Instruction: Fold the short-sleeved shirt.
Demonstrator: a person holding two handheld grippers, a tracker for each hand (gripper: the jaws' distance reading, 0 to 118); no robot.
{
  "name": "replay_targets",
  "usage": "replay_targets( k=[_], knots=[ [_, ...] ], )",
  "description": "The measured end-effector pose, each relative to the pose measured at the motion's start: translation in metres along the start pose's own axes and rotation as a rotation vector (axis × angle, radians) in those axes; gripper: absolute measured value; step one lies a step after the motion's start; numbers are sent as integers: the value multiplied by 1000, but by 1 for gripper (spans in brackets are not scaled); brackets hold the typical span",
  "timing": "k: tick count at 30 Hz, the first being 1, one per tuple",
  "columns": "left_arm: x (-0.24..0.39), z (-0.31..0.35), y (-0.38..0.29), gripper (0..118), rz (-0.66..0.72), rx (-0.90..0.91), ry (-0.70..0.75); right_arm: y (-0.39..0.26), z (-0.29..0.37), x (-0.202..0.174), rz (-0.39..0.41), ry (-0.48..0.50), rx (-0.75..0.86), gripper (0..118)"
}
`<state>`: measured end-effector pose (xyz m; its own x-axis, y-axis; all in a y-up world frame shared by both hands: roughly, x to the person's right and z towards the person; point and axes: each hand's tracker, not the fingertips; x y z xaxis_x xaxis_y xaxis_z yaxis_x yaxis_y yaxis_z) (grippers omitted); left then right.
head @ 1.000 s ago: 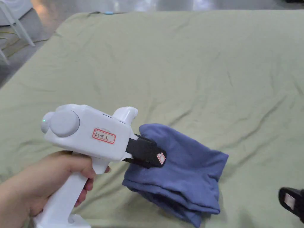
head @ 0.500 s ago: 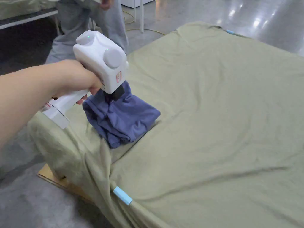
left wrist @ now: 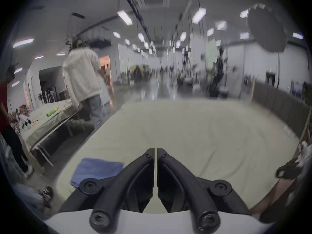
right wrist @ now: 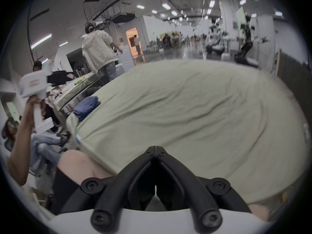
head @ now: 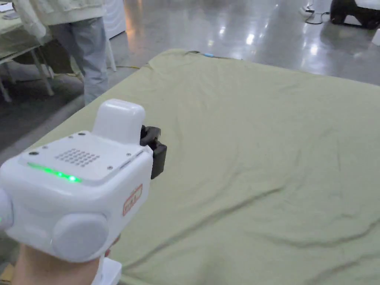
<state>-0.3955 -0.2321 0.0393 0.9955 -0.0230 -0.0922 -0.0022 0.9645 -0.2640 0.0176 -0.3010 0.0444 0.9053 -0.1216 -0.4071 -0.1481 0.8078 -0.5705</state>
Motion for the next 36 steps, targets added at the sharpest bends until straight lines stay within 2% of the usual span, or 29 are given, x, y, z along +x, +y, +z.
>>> replay_targets(
  k=[2, 4, 5, 8, 12, 18, 19, 20, 21, 22, 23, 24, 26, 28, 31, 36],
  knots=[
    [36, 16, -5, 0, 36, 66, -22, 8, 10, 9, 31, -130, 90, 2],
    [76, 29, -6, 0, 60, 147, -35, 19, 22, 20, 19, -178, 188, 2],
    [90, 30, -8, 0, 104, 156, -59, 26, 28, 23, 24, -202, 241, 2],
    [121, 25, 1, 0, 68, 102, -111, 41, 50, 29, 97, -331, 380, 2],
    [149, 35, 14, 0, 60, 161, -113, 50, 78, 38, 99, -416, 535, 2],
    [167, 45, 28, 1, 20, 202, -34, 56, 87, 46, 144, -489, 546, 2],
    [168, 46, 28, 13, 24, 205, -32, 57, 86, 46, 149, -500, 547, 4],
    [167, 44, 28, 39, 26, 208, -29, 58, 84, 45, 150, -511, 539, 13],
    [168, 42, 29, 88, 28, 205, -27, 60, 81, 45, 151, -518, 527, 39],
    [168, 40, 29, 106, 26, 179, -24, 61, 79, 46, 148, -522, 512, 69],
    [168, 41, 30, 108, 25, 176, -30, 61, 76, 46, 137, -519, 494, 96],
    [169, 41, 29, 109, 24, 176, -31, 60, 74, 47, 127, -524, 494, 114],
    [169, 41, 29, 118, 20, 167, -26, 56, 71, 46, 128, -516, 499, 118],
    [169, 41, 30, 118, 19, 172, -26, 56, 67, 45, 129, -531, 506, 118],
    [168, 42, 35, 118, -4, 187, -3, 58, 63, 48, 63, -536, 471, 118],
    [168, 41, 36, 118, -12, 190, 0, 65, 61, 55, -95, -339, 434, 118]
  ],
)
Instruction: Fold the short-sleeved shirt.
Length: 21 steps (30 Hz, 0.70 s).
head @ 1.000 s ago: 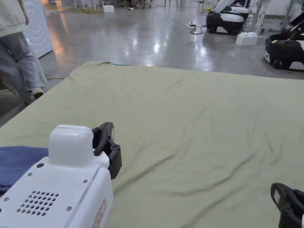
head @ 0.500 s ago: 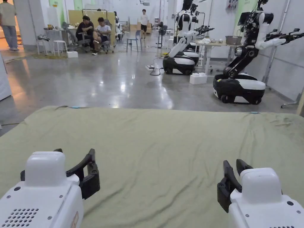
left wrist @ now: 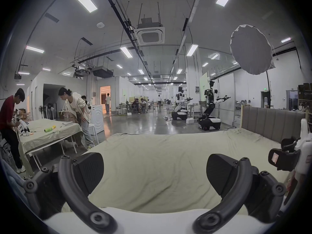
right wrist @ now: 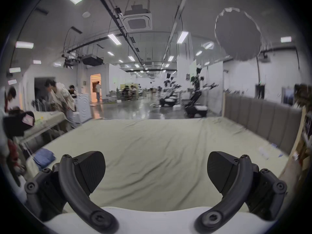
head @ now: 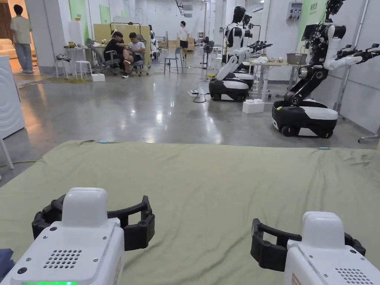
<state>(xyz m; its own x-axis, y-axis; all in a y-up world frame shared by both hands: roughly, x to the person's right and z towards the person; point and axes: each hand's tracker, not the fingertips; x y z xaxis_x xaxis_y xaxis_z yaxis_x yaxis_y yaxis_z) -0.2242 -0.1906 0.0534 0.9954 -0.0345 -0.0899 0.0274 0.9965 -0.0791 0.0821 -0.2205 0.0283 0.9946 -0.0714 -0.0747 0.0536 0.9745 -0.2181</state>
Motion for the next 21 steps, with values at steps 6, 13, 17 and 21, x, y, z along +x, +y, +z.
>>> replay_targets(
  k=[6, 13, 17, 21],
  knots=[
    [-3, -9, 2, 118, 16, -19, -31, 7, 6, -22, 23, -29, 24, 118],
    [-13, -15, 9, 118, 29, -29, -54, 17, 11, -33, 13, 23, 45, 118],
    [-19, -14, 13, 118, 11, -28, -64, 18, 20, -44, 119, -14, 44, 118],
    [-23, -14, 14, 118, 70, -36, -73, 18, 20, -54, 158, -55, 37, 118]
  ],
)
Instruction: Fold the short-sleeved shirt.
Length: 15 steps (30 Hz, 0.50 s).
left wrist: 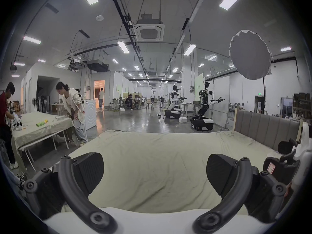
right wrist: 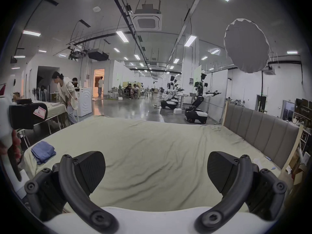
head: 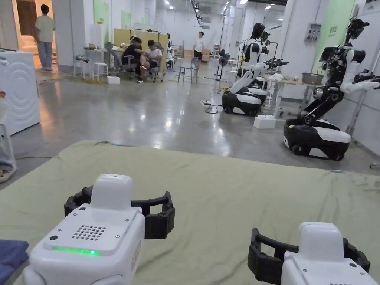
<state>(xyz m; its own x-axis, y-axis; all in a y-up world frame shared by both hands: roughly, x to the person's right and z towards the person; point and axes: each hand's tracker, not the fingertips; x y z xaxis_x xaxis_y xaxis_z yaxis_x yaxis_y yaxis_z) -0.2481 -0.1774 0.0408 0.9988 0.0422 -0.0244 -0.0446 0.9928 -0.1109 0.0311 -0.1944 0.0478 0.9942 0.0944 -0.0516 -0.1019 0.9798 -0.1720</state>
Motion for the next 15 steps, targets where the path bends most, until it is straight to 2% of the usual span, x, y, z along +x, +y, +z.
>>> replay_targets(
  k=[4, 7, 9, 13, 15],
  knots=[
    [1, 2, 1, 118, 22, -3, -8, 4, -9, 3, -30, -18, -57, 118],
    [4, 5, 3, 118, 11, 3, -3, 8, -9, 16, -163, 81, -70, 118],
    [4, 6, 4, 118, 10, 6, -6, 11, -6, 20, -203, 108, -74, 118],
    [3, 7, 6, 118, 12, 12, -6, 17, 3, 15, -143, 41, -40, 118],
    [2, 8, 8, 118, 19, 16, 4, 18, 5, 14, -130, 42, -28, 118]
  ],
)
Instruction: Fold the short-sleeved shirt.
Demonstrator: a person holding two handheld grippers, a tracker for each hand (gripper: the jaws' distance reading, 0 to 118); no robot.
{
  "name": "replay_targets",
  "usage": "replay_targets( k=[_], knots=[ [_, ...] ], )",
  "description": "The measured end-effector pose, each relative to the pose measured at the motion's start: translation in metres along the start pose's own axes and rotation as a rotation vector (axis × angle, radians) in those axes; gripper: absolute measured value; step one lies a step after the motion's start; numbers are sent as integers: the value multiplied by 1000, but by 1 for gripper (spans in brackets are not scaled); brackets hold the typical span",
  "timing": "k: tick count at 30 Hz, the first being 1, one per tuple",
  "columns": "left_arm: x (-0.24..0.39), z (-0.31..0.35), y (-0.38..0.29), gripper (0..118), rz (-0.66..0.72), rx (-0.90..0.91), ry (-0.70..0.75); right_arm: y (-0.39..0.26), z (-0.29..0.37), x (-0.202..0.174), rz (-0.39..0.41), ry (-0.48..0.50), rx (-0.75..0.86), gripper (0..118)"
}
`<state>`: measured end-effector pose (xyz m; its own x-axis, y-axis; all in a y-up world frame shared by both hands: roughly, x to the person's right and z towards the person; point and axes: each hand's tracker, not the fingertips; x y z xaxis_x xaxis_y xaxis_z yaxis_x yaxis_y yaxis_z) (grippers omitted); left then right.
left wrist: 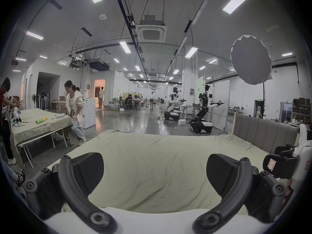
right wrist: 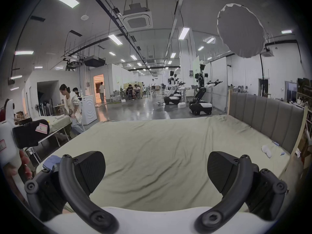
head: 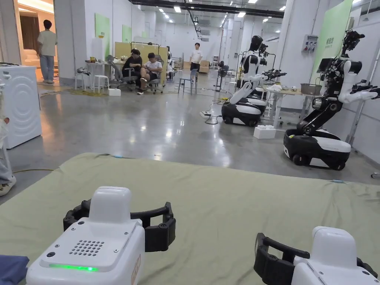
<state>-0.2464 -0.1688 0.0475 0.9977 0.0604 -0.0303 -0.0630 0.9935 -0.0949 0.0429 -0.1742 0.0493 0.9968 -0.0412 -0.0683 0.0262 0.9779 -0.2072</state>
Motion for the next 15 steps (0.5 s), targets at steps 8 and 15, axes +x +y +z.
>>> replay_targets(
  k=[8, 15],
  knots=[
    [1, 3, 3, 118, -1, 9, -3, -4, 0, -13, 63, -9, -9, 118],
    [1, 6, 4, 118, 1, 16, -6, -7, 5, -19, 28, 0, 19, 118]
  ],
)
